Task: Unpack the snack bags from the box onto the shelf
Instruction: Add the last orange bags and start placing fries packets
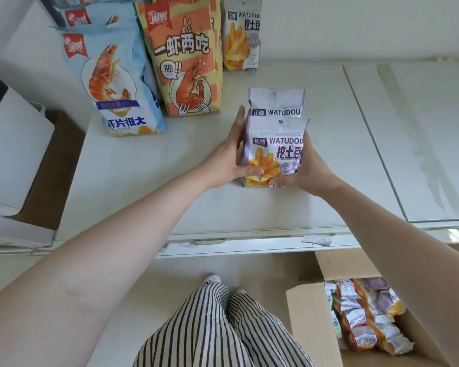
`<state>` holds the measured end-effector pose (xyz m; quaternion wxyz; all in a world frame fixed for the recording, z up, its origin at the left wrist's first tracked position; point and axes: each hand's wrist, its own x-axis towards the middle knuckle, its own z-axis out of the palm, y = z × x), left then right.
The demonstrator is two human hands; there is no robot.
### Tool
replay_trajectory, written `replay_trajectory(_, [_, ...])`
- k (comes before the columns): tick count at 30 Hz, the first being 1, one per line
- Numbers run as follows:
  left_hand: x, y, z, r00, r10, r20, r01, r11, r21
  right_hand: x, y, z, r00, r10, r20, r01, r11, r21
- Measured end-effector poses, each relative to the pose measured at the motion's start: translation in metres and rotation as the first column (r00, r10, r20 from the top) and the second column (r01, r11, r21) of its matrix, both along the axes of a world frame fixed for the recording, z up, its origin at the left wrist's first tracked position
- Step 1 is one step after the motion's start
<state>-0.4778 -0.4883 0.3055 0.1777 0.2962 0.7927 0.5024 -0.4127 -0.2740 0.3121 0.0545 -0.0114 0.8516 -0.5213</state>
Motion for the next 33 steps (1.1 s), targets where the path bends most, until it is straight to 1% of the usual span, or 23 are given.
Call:
replay_trajectory(3, [-0.005, 0.006, 0.026, 0.996, 0.093, -0.011, -0.091, 0.985, 0.147, -0.003, 0.001, 0.001, 1.000, -0.012, 0.020, 0.012, 1.000, 0.013])
replay_trajectory(4, [-0.010, 0.008, 0.039, 0.990, 0.132, -0.043, -0.122, 0.976, 0.179, -0.005, 0.002, 0.000, 1.000, -0.014, 0.023, 0.014, 1.000, -0.003])
replay_trajectory(5, [-0.016, 0.010, 0.052, 0.985, 0.146, -0.097, -0.128, 0.977, 0.170, -0.005, 0.002, -0.002, 1.000, -0.008, 0.022, 0.008, 1.000, -0.017])
replay_trajectory(6, [-0.025, 0.011, 0.065, 0.978, 0.121, -0.170, -0.104, 0.989, 0.103, -0.005, 0.001, -0.001, 1.000, -0.011, 0.021, 0.012, 0.999, -0.033])
replay_trajectory(8, [-0.041, 0.010, 0.087, 0.959, -0.051, -0.280, 0.015, 0.991, -0.130, -0.003, -0.002, -0.002, 0.999, -0.030, 0.026, 0.032, 0.997, -0.075])
replay_trajectory(9, [-0.047, 0.010, 0.092, 0.948, -0.136, -0.287, 0.070, 0.971, -0.228, -0.001, -0.003, -0.003, 0.999, -0.043, 0.030, 0.046, 0.993, -0.105])
replay_trajectory(10, [-0.052, 0.010, 0.096, 0.943, -0.181, -0.280, 0.098, 0.953, -0.287, 0.002, -0.006, -0.004, 0.998, -0.056, 0.035, 0.060, 0.988, -0.139])
replay_trajectory(13, [-0.059, 0.016, 0.094, 0.936, -0.198, -0.292, 0.090, 0.934, -0.345, 0.016, -0.024, -0.012, 0.991, -0.134, -0.023, 0.125, 0.965, -0.232])
replay_trajectory(17, [-0.064, 0.027, 0.096, 0.848, -0.304, -0.435, 0.086, 0.887, -0.453, 0.015, -0.037, -0.021, 0.978, -0.198, -0.069, 0.165, 0.930, -0.328])
replay_trajectory(20, [-0.081, 0.034, 0.102, 0.812, -0.341, -0.474, 0.006, 0.817, -0.577, -0.007, -0.026, -0.025, 0.973, -0.198, -0.120, 0.156, 0.944, -0.289])
replay_trajectory(23, [-0.103, 0.044, 0.108, 0.778, -0.386, -0.495, -0.027, 0.768, -0.640, -0.034, -0.017, -0.025, 0.970, -0.186, -0.158, 0.144, 0.959, -0.244])
replay_trajectory(25, [-0.119, 0.051, 0.112, 0.757, -0.402, -0.516, -0.082, 0.724, -0.685, -0.055, -0.012, -0.025, 0.966, -0.187, -0.181, 0.144, 0.963, -0.226])
replay_trajectory(27, [-0.138, 0.054, 0.114, 0.747, -0.399, -0.532, -0.123, 0.703, -0.700, -0.078, -0.007, -0.026, 0.963, -0.180, -0.199, 0.139, 0.969, -0.203])
replay_trajectory(31, [-0.169, 0.056, 0.123, 0.765, -0.371, -0.526, -0.160, 0.682, -0.714, -0.125, -0.003, -0.030, 0.966, -0.140, -0.217, 0.103, 0.980, -0.172])
replay_trajectory(33, [-0.182, 0.056, 0.128, 0.749, -0.375, -0.546, -0.192, 0.666, -0.721, -0.146, -0.003, -0.033, 0.965, -0.118, -0.233, 0.082, 0.984, -0.159])
